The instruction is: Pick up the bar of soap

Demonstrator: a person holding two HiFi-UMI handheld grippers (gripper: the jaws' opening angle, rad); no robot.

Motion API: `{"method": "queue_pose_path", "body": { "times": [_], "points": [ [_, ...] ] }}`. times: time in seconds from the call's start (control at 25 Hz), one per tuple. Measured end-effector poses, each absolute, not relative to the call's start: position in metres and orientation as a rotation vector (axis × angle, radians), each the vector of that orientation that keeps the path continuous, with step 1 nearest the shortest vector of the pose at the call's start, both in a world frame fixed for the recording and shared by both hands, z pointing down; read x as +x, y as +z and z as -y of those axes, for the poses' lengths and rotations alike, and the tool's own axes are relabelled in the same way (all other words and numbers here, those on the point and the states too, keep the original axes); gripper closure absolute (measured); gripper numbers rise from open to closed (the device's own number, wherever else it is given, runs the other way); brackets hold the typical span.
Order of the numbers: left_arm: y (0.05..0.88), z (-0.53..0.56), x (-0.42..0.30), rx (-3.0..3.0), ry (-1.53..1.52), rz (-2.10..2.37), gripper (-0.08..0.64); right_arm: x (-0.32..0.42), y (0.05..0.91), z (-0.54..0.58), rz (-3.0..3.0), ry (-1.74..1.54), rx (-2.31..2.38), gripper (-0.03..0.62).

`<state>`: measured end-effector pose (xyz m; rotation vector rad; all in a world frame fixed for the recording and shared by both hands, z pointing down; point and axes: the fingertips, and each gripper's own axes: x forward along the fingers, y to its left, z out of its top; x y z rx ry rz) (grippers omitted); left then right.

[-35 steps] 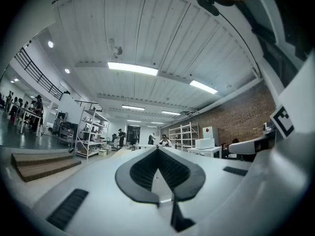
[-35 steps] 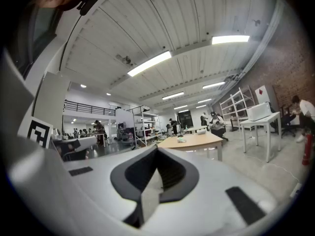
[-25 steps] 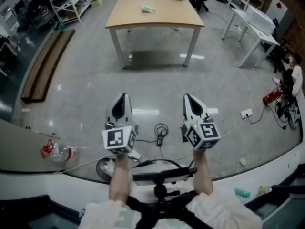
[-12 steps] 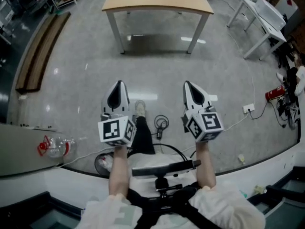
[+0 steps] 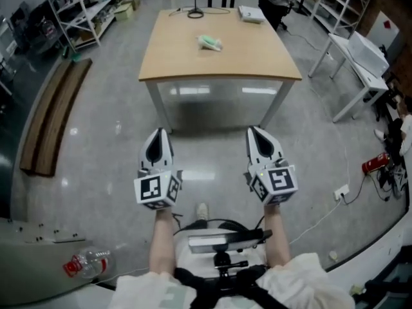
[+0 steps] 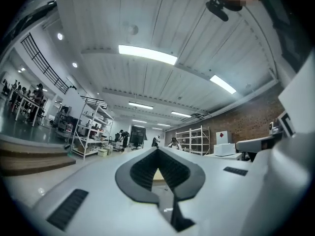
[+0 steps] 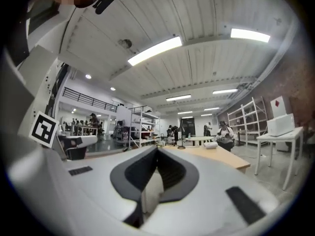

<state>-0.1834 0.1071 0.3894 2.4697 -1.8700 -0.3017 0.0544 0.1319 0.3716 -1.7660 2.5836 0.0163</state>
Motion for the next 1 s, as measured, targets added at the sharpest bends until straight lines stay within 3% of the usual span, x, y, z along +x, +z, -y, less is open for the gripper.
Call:
{"method": "queue_pose_path", "body": {
  "times": [0.24, 1.0],
  "points": [
    [0.365, 0.014, -0.171, 2.559, -0.296, 1.825, 0.560, 0.073, 0.365, -0.017, -2.465, -0.028, -1.825, 0.588],
    [0.403, 0.417, -0.097, 2.508, -0.166, 1.871, 0.560, 0.163, 0.412, 0.407, -2.543, -0.131, -1.793, 0.588]
  ]
}}
